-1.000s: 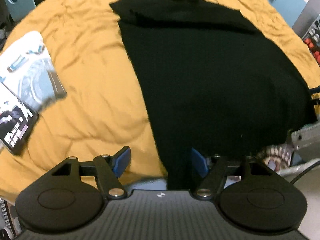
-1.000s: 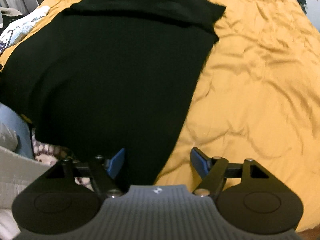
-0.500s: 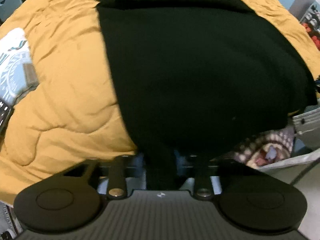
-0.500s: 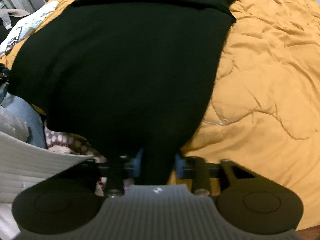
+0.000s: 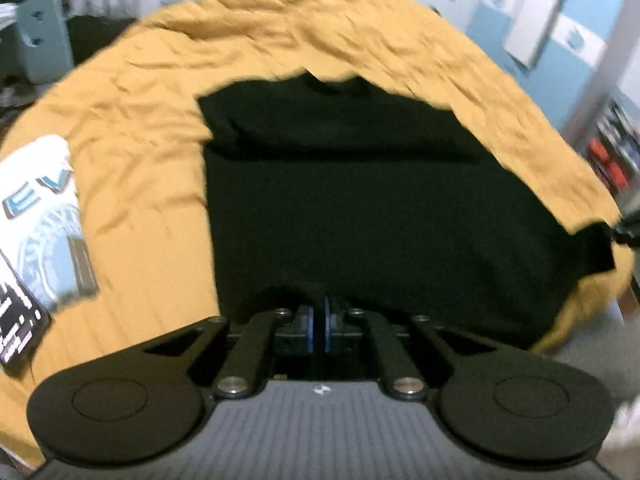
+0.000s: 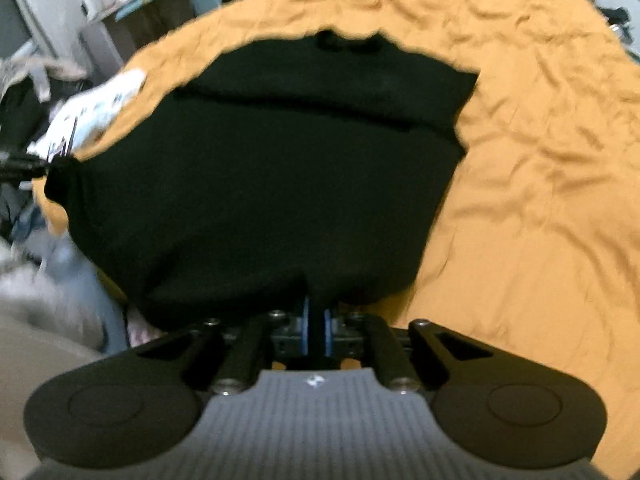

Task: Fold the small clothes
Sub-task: 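Lift the held hem with both tools and fold it toward the collar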

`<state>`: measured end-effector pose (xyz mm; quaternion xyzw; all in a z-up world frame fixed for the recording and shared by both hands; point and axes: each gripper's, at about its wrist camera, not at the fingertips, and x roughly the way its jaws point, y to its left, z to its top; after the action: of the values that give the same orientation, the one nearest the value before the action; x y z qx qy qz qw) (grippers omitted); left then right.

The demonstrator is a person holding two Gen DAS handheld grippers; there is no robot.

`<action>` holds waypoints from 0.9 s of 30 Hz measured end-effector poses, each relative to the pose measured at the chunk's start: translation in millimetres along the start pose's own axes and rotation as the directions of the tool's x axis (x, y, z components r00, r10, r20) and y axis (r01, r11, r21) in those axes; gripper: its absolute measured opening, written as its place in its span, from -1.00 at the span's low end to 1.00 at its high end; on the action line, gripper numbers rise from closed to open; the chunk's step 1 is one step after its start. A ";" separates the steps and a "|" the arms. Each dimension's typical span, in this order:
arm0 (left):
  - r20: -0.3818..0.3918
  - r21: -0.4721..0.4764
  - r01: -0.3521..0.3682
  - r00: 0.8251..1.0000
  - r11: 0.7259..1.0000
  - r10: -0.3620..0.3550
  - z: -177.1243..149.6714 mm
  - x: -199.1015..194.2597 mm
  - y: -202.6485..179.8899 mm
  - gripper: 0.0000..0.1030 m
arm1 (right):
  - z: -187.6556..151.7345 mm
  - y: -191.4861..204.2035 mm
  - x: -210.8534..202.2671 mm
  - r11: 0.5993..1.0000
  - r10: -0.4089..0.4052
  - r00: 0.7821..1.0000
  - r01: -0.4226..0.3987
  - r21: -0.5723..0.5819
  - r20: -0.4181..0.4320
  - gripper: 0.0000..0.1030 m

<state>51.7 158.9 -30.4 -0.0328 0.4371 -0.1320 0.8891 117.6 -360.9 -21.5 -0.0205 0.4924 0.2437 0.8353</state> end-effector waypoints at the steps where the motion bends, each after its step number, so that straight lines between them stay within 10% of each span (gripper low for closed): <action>1: 0.012 -0.021 -0.009 1.000 1.000 0.010 5.1 4.5 3.5 -0.91 | 7.2 -5.4 1.3 1.000 -0.010 1.000 0.010 0.013 0.017 -0.98; 9: 0.111 -0.159 -0.015 0.993 0.987 0.033 57.0 30.9 44.7 -0.91 | 62.2 -56.7 25.6 0.987 -0.036 0.994 0.019 0.159 0.104 -1.00; 19: 0.005 -0.221 -0.066 0.998 0.973 0.069 69.3 95.2 68.1 -0.89 | 73.3 -85.0 100.7 0.958 -0.061 0.998 0.050 0.282 0.032 -0.98; 27: -0.017 -0.174 -0.072 0.997 0.982 0.070 78.8 81.2 72.9 -0.49 | 67.3 -88.9 81.1 0.954 -0.164 0.985 0.143 0.263 0.060 -0.57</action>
<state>176.0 203.2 -57.0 -0.0940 0.4528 -0.0614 0.8845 242.4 -389.3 -72.7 0.0597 0.4827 0.1127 0.8665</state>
